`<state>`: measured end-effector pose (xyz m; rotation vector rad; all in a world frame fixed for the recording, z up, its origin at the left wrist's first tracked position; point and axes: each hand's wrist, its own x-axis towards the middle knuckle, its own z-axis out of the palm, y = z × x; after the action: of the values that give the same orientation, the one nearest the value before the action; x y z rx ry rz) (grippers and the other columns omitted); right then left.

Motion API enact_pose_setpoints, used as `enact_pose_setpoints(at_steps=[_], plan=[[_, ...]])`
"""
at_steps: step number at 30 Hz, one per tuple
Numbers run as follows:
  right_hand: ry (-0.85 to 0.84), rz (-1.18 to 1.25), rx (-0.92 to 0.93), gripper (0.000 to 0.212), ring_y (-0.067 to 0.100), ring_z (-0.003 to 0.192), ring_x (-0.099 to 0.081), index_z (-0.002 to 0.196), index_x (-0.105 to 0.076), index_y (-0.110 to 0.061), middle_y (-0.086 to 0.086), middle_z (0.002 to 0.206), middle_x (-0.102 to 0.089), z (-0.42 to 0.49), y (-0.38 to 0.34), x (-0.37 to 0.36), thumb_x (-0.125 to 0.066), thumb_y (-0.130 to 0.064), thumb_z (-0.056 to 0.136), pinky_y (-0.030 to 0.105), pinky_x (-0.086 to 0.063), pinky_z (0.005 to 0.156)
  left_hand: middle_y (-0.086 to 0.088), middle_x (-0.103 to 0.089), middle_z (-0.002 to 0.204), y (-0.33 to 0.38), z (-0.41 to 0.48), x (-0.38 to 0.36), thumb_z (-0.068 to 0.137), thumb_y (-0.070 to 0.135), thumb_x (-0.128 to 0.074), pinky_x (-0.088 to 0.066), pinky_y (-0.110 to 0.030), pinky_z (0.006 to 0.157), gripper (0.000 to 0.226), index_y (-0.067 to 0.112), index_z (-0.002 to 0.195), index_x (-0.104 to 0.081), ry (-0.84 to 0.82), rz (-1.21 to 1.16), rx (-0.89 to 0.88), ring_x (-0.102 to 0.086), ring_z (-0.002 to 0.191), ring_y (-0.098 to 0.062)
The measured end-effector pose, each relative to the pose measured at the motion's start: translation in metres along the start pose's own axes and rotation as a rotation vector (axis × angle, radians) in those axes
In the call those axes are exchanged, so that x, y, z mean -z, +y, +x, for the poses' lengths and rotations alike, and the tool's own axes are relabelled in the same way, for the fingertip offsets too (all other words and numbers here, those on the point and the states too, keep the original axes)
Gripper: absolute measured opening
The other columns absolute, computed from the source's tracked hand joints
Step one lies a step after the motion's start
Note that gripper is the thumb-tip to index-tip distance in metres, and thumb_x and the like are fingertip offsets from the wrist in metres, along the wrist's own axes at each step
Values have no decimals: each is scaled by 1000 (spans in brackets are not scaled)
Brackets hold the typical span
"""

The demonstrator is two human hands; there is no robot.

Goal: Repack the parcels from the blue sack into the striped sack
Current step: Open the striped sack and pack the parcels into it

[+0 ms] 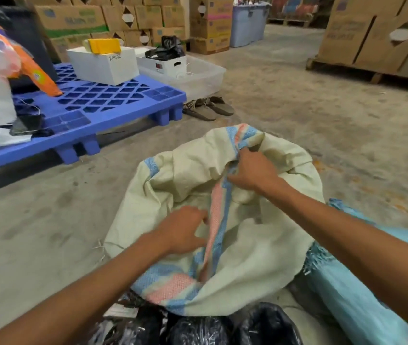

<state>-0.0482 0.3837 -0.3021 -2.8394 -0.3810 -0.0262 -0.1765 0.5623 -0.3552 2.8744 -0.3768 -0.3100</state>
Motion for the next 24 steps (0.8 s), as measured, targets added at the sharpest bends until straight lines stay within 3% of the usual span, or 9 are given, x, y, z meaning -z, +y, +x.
enact_pose_setpoints(at_steps=[3,5,6,9,13,16,19,21,24], plan=[[-267,-283,63,110,39,133,-44,154,-13,-28,17,145,-43,-39,42,-13,-76,-61,71,45,-42,101,-11,-22,157,-41,22,13,70,63,-73,-26,-50,116,107,27,154,-18,-226,317,196,-24,144,-31],[-433,-463,-23,106,44,149,-15,158,0,-31,21,163,-11,-43,89,-23,-67,-61,81,52,-23,118,-16,-21,159,-87,29,21,82,55,-65,-26,-47,117,95,21,156,-17,-224,449,326,-23,146,-34],[-477,-491,-58,97,42,150,-11,160,-2,-26,20,164,-6,-41,110,-23,-59,-58,88,53,-18,121,-16,-27,157,-105,33,26,88,50,-58,-29,-46,116,82,19,155,-24,-203,498,365,-29,144,-33],[-511,-510,-14,98,34,146,-30,160,-7,-16,16,163,-22,-33,120,-17,-62,-54,88,49,-29,117,-9,-30,159,-119,45,46,83,57,-60,-28,-43,117,84,25,154,-30,-269,459,387,-33,144,-29],[-569,-507,89,121,29,139,-44,158,-14,-31,4,155,-41,-15,64,-13,-77,-71,63,45,-39,111,-4,-45,149,-71,69,55,62,79,-67,-37,-42,109,106,20,147,-40,-319,316,328,-45,134,-30],[-481,-419,51,147,30,139,-43,156,-11,-34,3,158,-37,9,54,-7,-75,-87,35,47,-38,112,-5,-23,161,-48,72,49,51,86,-68,-14,-61,117,133,26,157,-13,-367,535,357,-23,147,-33],[-384,-426,-89,168,32,146,-32,158,-2,-28,7,163,-26,18,63,-4,-68,-93,18,51,-32,117,-11,-11,163,-54,67,47,50,84,-70,0,-60,118,139,29,157,-1,-304,667,348,-10,150,-34],[-390,-342,-92,150,32,144,-36,159,-8,-25,8,160,-34,13,57,-2,-75,-86,39,47,-35,115,-10,-25,159,-54,66,52,56,77,-73,-15,-53,120,125,29,156,-14,-264,549,292,-25,146,-32],[-336,-261,-6,102,32,134,-48,155,-25,-21,9,148,-50,-1,44,8,-72,-64,75,41,-43,107,-5,-41,152,-37,59,71,70,56,-77,-37,-42,111,96,27,150,-33,-194,287,235,-43,135,-28]])
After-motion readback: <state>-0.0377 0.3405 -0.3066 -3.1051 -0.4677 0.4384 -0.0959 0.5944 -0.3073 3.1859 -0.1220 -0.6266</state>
